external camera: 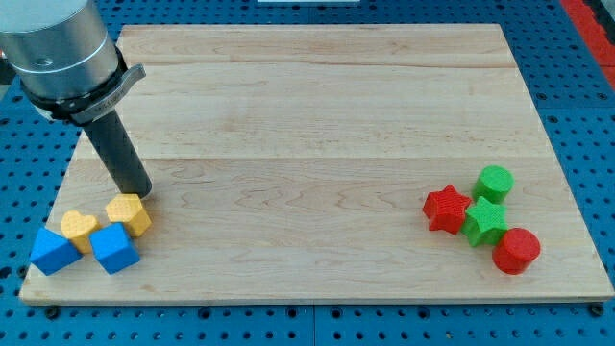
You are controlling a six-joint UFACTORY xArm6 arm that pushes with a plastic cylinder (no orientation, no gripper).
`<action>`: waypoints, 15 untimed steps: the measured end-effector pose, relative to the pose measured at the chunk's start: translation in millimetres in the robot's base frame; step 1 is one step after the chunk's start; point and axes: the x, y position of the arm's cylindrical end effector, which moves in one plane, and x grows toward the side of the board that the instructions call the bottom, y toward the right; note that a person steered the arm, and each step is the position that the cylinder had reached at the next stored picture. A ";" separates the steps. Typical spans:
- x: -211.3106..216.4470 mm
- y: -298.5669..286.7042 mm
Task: Separate the green star and red star from the group of block
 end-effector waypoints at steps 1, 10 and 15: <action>0.3 0.0; 124.1 347.1; -12.3 308.6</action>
